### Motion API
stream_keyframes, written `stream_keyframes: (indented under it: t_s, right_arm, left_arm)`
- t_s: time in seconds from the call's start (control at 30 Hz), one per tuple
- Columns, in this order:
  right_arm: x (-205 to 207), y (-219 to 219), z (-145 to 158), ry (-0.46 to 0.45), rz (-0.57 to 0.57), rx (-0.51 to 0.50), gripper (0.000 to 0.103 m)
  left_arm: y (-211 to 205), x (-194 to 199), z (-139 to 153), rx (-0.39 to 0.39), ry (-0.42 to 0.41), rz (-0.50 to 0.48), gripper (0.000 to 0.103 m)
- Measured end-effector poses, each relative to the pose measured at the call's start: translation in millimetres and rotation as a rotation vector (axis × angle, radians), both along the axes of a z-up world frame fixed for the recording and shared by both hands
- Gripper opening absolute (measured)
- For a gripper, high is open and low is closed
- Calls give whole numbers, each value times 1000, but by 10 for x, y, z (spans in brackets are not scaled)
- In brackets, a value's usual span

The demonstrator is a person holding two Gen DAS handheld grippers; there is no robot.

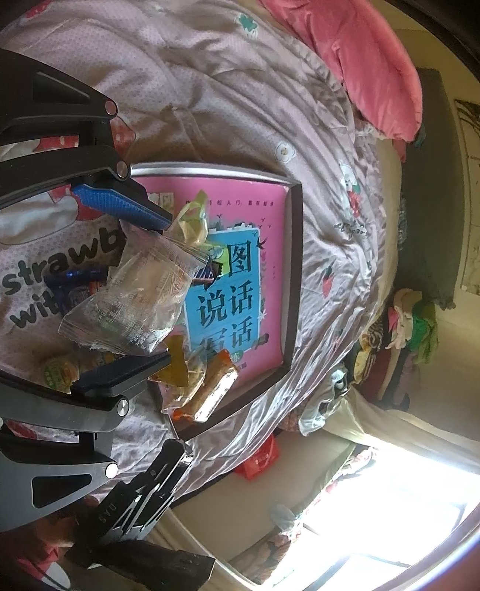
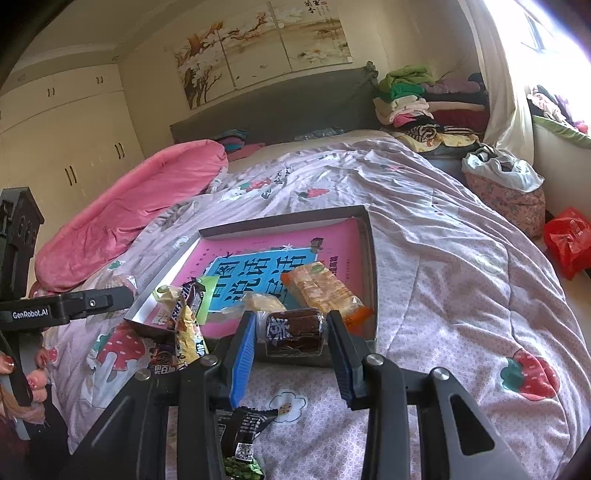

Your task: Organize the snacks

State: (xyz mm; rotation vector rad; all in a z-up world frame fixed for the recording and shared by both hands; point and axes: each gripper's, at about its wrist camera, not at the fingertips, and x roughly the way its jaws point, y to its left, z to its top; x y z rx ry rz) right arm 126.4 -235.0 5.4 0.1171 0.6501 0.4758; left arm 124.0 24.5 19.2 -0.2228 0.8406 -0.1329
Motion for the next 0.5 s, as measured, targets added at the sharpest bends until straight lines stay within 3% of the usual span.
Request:
stream_keyframes:
  t_s: [0.5]
  right_arm:
    - [41, -38, -34, 10, -19, 1, 39]
  left_arm:
    - [-73, 168, -76, 14, 11, -7, 69]
